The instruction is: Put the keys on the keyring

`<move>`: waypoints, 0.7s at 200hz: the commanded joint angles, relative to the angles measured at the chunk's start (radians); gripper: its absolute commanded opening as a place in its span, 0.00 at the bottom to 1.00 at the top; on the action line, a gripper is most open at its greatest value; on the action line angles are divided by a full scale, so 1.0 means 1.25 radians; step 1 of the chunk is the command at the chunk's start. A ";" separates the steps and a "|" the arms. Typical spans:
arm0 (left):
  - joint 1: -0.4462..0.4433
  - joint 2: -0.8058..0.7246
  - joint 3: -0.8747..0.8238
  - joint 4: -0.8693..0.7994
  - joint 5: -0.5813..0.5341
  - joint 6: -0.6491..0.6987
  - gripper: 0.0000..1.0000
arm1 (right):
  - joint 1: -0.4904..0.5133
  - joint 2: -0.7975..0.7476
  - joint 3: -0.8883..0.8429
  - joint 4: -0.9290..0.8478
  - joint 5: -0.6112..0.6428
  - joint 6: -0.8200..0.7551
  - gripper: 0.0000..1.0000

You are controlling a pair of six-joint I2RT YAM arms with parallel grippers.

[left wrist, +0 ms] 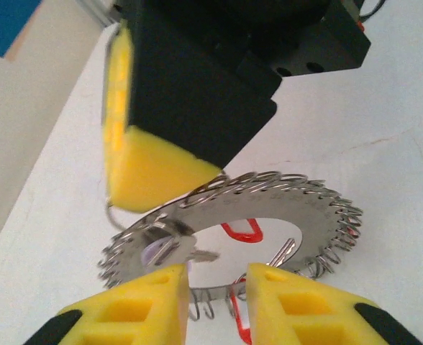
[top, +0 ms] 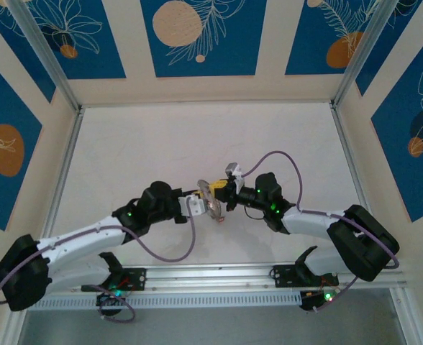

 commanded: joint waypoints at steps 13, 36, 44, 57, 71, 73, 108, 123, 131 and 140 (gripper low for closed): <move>0.041 -0.091 -0.025 -0.007 0.001 -0.053 0.30 | -0.006 -0.014 -0.007 0.038 -0.002 -0.010 0.00; 0.069 -0.104 -0.031 -0.004 0.033 -0.083 0.39 | -0.010 -0.013 0.003 0.035 -0.032 -0.021 0.00; 0.081 -0.096 -0.030 0.001 0.053 -0.100 0.40 | -0.010 -0.012 0.006 0.030 -0.045 -0.032 0.00; 0.094 -0.076 -0.031 0.015 0.084 -0.128 0.41 | -0.010 -0.013 0.013 0.017 -0.057 -0.049 0.00; 0.100 -0.051 -0.036 0.052 0.107 -0.162 0.42 | -0.010 -0.012 0.014 0.013 -0.067 -0.070 0.00; 0.101 -0.046 -0.037 0.057 0.109 -0.168 0.42 | -0.010 -0.012 0.014 0.012 -0.068 -0.073 0.00; 0.105 0.019 -0.029 0.110 0.157 -0.208 0.45 | -0.010 -0.012 0.018 -0.011 -0.102 -0.125 0.00; 0.106 0.050 -0.026 0.118 0.177 -0.197 0.46 | -0.010 -0.015 0.023 -0.030 -0.112 -0.147 0.00; 0.106 0.068 -0.029 0.130 0.190 -0.190 0.46 | -0.010 -0.017 0.026 -0.043 -0.117 -0.157 0.00; 0.107 0.088 -0.033 0.145 0.204 -0.190 0.47 | -0.010 -0.018 0.031 -0.052 -0.127 -0.169 0.00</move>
